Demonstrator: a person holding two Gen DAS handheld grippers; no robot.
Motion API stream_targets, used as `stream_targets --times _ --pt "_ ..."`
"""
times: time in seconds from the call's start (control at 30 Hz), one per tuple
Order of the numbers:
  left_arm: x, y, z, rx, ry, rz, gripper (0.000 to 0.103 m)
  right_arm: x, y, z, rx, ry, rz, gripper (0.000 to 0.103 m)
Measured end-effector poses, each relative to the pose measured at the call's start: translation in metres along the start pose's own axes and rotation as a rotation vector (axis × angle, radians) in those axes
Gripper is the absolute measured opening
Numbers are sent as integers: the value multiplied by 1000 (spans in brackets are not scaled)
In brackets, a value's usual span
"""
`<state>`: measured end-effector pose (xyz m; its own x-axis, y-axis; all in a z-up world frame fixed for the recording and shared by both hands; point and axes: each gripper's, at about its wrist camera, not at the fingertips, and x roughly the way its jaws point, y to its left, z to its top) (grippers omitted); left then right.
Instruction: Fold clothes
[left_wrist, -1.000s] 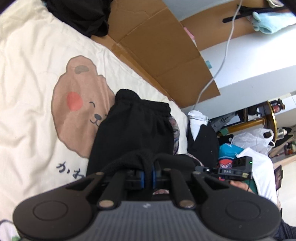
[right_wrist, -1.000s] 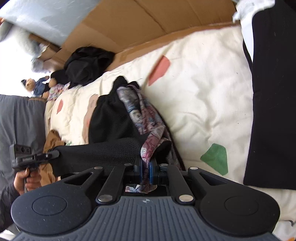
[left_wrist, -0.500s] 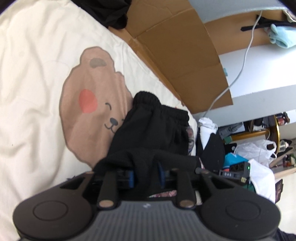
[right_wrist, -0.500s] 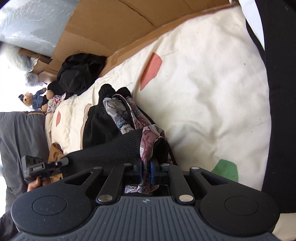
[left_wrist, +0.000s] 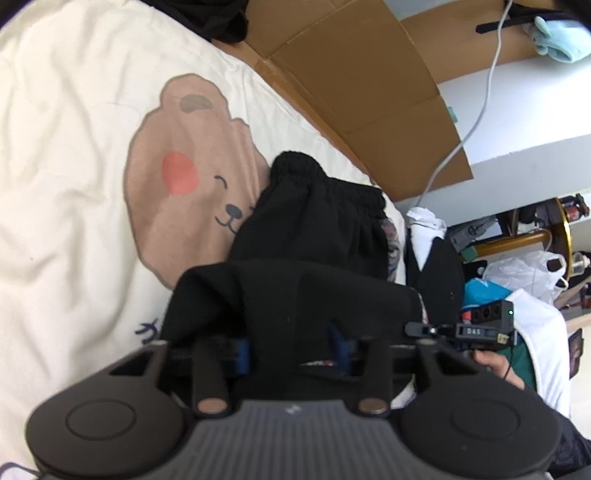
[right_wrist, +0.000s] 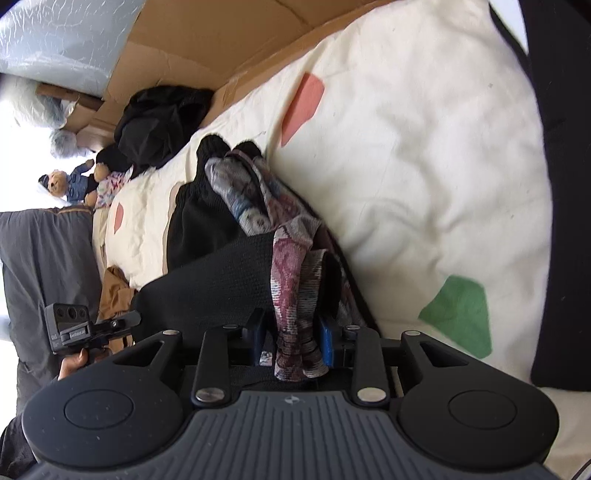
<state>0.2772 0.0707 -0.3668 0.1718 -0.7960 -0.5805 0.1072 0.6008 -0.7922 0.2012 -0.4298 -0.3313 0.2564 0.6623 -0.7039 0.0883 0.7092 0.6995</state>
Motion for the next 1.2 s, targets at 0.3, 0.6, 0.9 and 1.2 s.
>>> stream_targets --times 0.3,0.6,0.9,1.2 --pt "-23 2 22 -98 -110 -106 13 -17 5 12 67 -43 137 13" --pt "-14 13 39 -162 -162 -81 10 -18 5 42 96 -111 94 12" --pt "-4 20 53 -212 -209 -87 9 -19 -2 67 121 -164 73 13" --pt "-1 19 65 -230 -255 -70 32 -18 -8 81 150 -212 97 42"
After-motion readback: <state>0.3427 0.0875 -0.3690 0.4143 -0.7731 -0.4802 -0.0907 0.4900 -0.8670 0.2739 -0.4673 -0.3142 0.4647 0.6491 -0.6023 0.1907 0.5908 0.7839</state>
